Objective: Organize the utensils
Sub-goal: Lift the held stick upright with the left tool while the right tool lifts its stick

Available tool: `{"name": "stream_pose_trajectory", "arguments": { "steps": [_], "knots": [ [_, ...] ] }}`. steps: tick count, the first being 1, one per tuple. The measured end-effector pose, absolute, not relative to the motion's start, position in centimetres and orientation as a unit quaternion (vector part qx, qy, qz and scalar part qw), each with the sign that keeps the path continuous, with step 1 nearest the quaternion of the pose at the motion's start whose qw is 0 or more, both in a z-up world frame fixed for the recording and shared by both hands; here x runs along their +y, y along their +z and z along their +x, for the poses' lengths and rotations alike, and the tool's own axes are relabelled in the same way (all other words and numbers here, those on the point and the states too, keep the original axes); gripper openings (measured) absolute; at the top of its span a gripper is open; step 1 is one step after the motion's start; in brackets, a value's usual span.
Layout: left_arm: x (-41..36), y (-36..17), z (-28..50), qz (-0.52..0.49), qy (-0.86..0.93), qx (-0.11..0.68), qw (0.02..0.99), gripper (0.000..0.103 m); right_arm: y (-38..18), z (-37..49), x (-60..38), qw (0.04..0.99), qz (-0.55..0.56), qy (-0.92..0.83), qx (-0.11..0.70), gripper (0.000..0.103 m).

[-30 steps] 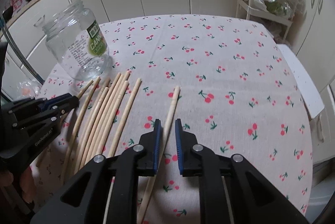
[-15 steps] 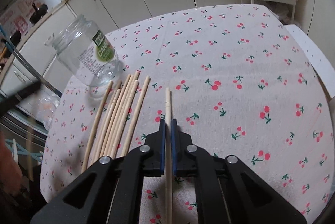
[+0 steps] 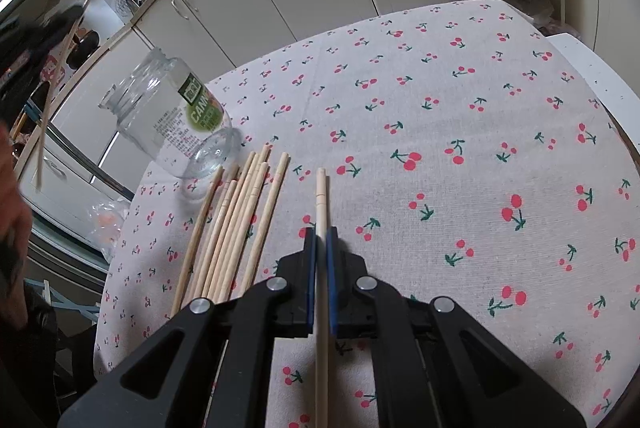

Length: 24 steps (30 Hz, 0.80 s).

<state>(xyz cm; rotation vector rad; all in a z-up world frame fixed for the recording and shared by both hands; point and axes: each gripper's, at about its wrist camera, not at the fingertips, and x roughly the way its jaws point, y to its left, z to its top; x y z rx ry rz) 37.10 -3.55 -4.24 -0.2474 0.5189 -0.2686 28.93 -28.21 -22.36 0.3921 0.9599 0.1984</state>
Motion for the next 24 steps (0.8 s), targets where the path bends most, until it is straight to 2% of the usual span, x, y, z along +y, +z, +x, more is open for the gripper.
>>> {"name": "stream_pose_trajectory", "arguments": {
  "steps": [9,17,24],
  "knots": [
    [-4.9,-3.2,41.7,-0.127,-0.072,0.185,0.972,0.004,-22.5,29.0,-28.4,0.866,0.191,0.099,0.452,0.006],
    [-5.5,-5.4,42.4,-0.113,-0.044,0.163,0.979,0.004,-22.5,29.0,-28.7,0.864,0.196,0.102,0.452,0.006],
    [-5.6,-7.9,40.9,-0.1,-0.041,0.173,0.979,0.004,-22.5,29.0,-28.7,0.864,0.197,0.103,0.452,0.006]
  ]
}}
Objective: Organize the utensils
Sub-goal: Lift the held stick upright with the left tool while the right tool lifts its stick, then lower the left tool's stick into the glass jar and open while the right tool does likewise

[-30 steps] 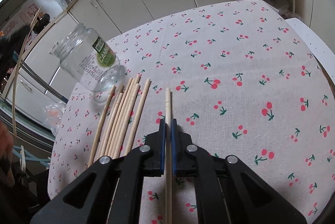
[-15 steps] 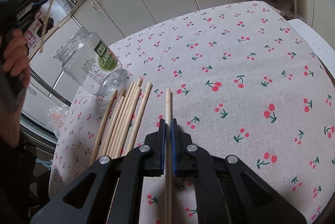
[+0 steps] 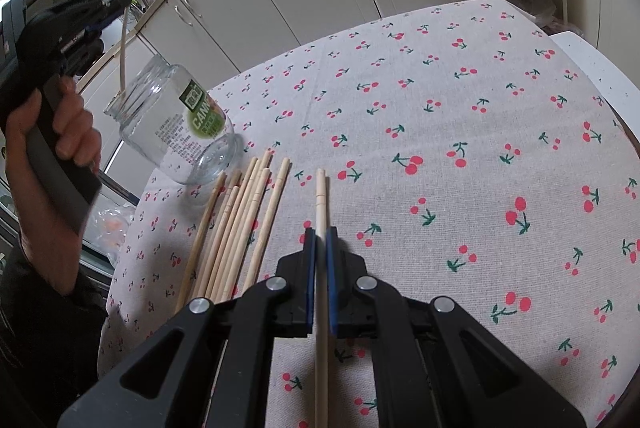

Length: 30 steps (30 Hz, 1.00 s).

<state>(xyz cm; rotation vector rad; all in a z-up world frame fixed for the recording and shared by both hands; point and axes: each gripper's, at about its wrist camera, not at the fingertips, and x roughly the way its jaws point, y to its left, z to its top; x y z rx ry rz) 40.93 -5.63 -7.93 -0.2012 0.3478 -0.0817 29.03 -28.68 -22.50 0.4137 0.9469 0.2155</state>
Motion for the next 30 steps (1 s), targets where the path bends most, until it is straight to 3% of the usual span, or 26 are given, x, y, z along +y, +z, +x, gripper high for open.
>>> {"name": "stream_pose_trajectory", "arguments": {
  "steps": [22,26,30],
  "knots": [
    [-4.4,-10.6,31.7,-0.022,-0.066,0.25,0.966,0.007,-22.5,29.0,-29.2,0.855,0.224,0.103,0.456,0.006],
    [-3.0,-11.3,29.1,-0.03,-0.063,0.264,0.962,0.017,-21.8,28.6,-29.0,0.852,0.235,0.105,0.456,0.006],
    [-1.0,-12.7,26.8,-0.043,-0.051,0.279,0.958,0.034,-19.1,28.4,-27.9,0.863,0.253,0.125,0.42,0.006]
  ]
}}
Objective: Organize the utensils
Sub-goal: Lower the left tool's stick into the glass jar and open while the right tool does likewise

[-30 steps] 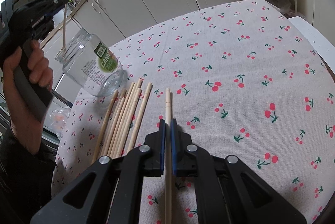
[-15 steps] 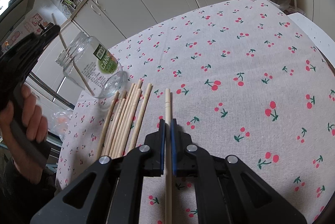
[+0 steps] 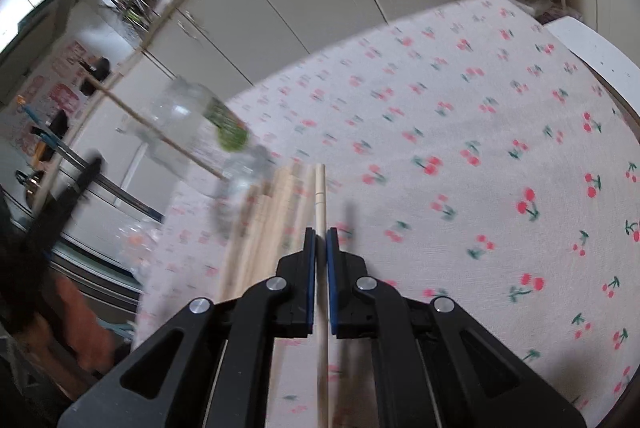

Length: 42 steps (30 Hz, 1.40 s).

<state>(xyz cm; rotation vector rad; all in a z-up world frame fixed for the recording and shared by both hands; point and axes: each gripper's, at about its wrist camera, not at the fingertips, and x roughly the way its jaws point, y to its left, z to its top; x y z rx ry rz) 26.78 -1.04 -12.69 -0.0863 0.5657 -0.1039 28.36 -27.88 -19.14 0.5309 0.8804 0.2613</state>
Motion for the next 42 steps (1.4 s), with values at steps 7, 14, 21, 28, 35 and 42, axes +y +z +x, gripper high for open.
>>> {"name": "stream_pose_trajectory", "arguments": {
  "steps": [7,14,21,28,35,42],
  "knots": [
    [2.3,-16.3,25.5,-0.082,-0.025,0.304,0.949,0.039,-10.7,31.4,-24.9,0.909,0.279,0.15,0.271,0.006],
    [4.0,-17.9,25.8,-0.111,-0.016,0.304,0.946,0.039,-5.5,34.6,-22.6,0.945,0.252,0.129,0.166,0.006],
    [4.4,-18.5,26.0,-0.128,-0.027,0.309,0.942,0.039,-5.0,36.0,-21.2,0.957,0.217,0.125,0.148,0.006],
    [4.2,-18.4,26.1,-0.137,-0.031,0.311,0.94,0.04,-3.9,36.2,-20.8,0.958,0.22,0.126,0.131,0.006],
    [4.4,-18.6,26.3,-0.144,-0.03,0.313,0.938,0.04,-5.8,37.0,-19.4,0.961,0.192,0.124,0.154,0.006],
    [4.3,-18.6,26.3,-0.14,-0.031,0.314,0.938,0.042,-9.2,37.4,-18.0,0.955,0.163,0.134,0.209,0.006]
  ]
}}
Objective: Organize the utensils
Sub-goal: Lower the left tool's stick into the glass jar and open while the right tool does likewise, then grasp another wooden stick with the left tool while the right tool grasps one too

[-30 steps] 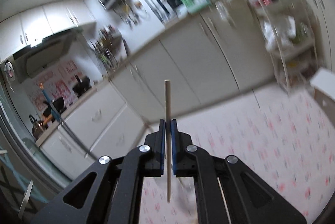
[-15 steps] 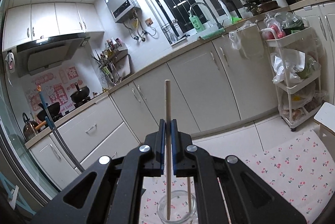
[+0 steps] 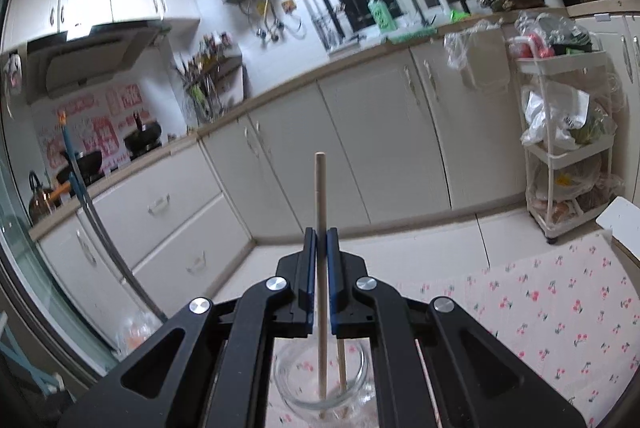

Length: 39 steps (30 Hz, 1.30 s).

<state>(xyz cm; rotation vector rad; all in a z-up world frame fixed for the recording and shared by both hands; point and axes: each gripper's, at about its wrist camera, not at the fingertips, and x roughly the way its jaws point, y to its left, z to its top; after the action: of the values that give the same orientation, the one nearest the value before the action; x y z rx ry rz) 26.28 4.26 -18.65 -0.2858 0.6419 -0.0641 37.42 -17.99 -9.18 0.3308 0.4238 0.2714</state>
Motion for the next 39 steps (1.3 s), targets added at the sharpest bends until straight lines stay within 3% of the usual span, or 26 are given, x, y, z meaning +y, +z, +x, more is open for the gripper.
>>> {"name": "stream_pose_trajectory", "arguments": {
  "steps": [3,4,6,9,13,18,28,36,39],
  "knots": [
    [4.1,-18.7,26.3,-0.135,-0.032,0.316,0.939,0.045,-10.5,37.5,-17.5,0.946,0.151,0.147,0.248,0.011],
    [4.0,-18.7,26.3,-0.133,-0.032,0.316,0.939,0.045,-10.8,37.2,-17.7,0.943,0.154,0.149,0.256,0.017],
    [3.8,-18.8,26.3,-0.13,-0.035,0.318,0.938,0.047,-11.1,36.2,-18.4,0.942,0.157,0.146,0.259,0.039],
    [3.3,-18.8,26.3,-0.124,-0.043,0.324,0.937,0.049,-11.8,33.6,-20.8,0.938,0.171,0.129,0.274,0.041],
    [1.9,-18.7,26.1,-0.108,-0.065,0.336,0.933,0.049,-15.4,30.4,-23.7,0.919,0.158,0.089,0.35,0.041],
    [-1.3,-19.0,26.1,-0.073,-0.093,0.365,0.923,0.05,-19.6,28.6,-24.5,0.891,0.142,0.083,0.423,0.029],
    [-5.0,-20.5,27.7,-0.048,-0.108,0.415,0.902,0.051,-21.5,30.3,-22.1,0.884,0.083,0.074,0.454,0.027],
    [-6.2,-21.6,29.4,-0.029,-0.107,0.443,0.89,0.051,-21.5,29.5,-22.6,0.885,0.01,0.08,0.459,0.011],
    [-7.4,-22.0,30.0,-0.002,-0.104,0.455,0.884,0.051,-21.5,29.1,-24.1,0.884,0.008,0.083,0.459,0.01]
  ]
}}
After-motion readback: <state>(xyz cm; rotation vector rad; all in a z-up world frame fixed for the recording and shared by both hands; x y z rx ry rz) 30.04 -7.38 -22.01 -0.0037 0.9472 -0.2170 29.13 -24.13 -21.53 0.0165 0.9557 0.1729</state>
